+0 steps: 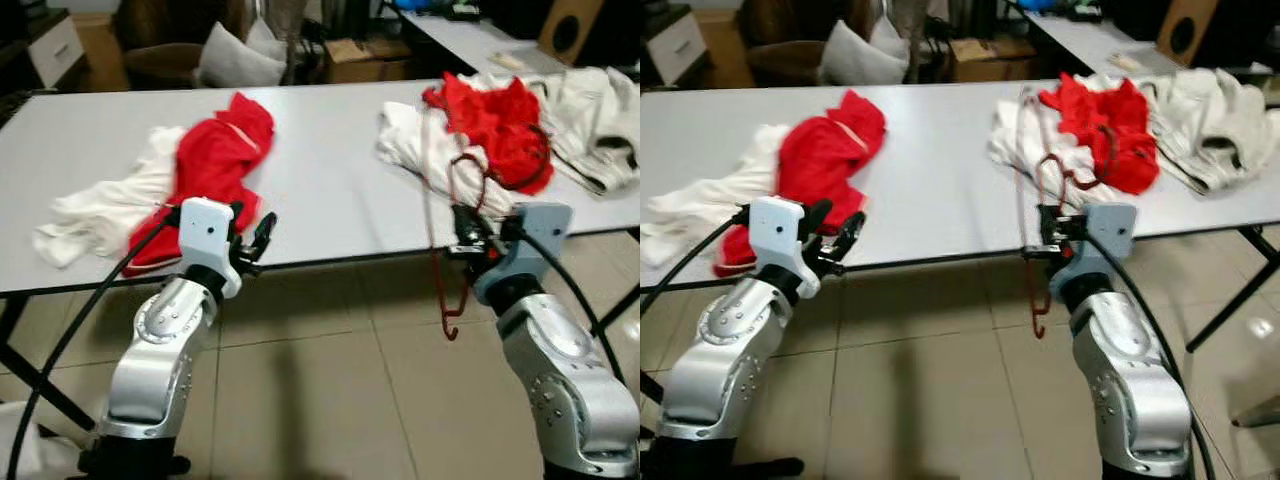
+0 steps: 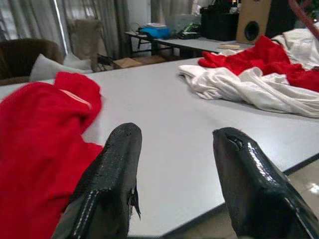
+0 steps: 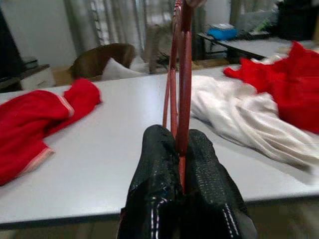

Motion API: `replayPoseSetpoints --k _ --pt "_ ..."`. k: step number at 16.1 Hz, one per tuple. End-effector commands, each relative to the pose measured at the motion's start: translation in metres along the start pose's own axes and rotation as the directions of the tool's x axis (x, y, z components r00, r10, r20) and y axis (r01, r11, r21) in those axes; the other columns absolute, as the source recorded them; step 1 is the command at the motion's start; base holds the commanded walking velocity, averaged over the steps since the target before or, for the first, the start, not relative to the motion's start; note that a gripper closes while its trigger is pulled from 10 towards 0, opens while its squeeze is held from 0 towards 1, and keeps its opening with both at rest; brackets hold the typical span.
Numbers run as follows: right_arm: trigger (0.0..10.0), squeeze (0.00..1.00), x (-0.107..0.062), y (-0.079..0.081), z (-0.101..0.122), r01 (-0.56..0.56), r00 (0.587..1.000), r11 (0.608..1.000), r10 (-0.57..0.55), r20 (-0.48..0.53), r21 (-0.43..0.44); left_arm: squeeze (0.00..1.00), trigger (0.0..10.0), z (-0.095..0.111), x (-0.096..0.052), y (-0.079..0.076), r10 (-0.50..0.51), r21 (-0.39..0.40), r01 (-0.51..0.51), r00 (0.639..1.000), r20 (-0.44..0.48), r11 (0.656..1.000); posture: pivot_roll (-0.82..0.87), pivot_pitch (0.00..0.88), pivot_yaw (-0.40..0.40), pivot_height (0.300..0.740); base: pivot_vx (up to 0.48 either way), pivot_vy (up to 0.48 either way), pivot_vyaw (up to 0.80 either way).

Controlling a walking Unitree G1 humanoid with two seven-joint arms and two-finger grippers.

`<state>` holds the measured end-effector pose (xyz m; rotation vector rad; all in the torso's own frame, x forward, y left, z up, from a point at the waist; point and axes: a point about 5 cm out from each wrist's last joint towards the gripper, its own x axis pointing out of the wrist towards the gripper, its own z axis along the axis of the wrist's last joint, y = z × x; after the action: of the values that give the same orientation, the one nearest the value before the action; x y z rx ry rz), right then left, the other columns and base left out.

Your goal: Hang hanger

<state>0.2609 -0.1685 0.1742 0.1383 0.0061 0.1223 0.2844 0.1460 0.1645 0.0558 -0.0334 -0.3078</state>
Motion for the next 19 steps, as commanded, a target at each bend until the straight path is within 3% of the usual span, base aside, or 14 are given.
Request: replayPoseSetpoints --k 1,5,7,10,13,19 --pt "10.0 0.00 -0.002 0.001 0.000 -0.009 1.000 1.000 0.009 -0.005 0.010 0.00 10.0 -0.001 -0.001 0.005 0.020 0.003 -0.019 1.000 -0.003 1.000 -0.13 0.000 0.015 0.740 0.000 0.000 0.00" --pt "10.0 0.00 -0.001 0.004 -0.010 -0.047 0.998 0.999 0.048 -0.048 0.019 0.00 10.0 -0.003 -0.004 0.013 0.042 0.003 -0.042 0.999 -0.004 0.999 -0.12 0.000 0.010 0.740 0.126 0.000 0.00" --pt "10.0 0.00 -0.001 0.007 -0.012 -0.073 0.995 0.996 0.070 -0.067 -0.043 0.00 10.0 -0.003 -0.005 0.015 0.047 0.006 -0.047 0.999 -0.004 0.999 -0.12 0.000 0.011 0.740 0.281 0.000 0.00" --pt "10.0 0.00 -0.001 0.011 -0.014 -0.105 0.992 0.992 0.100 -0.075 -0.069 0.00 10.0 -0.003 -0.005 0.018 0.050 0.011 -0.050 0.999 -0.006 0.999 -0.12 0.000 0.014 0.740 0.296 0.000 0.80" --pt "10.0 0.00 -0.002 0.010 -0.014 -0.095 0.994 0.994 0.092 -0.053 -0.056 0.00 10.0 -0.004 -0.003 0.017 0.042 0.009 -0.042 0.999 -0.009 0.999 -0.12 0.000 0.022 0.740 0.296 0.000 0.00" --pt "10.0 0.00 -0.002 0.006 -0.013 -0.050 0.998 0.988 0.045 -0.034 -0.147 0.00 10.0 -0.006 -0.001 0.012 0.022 -0.007 -0.022 1.000 -0.011 1.000 -0.13 0.000 0.023 0.740 0.305 0.000 0.00"
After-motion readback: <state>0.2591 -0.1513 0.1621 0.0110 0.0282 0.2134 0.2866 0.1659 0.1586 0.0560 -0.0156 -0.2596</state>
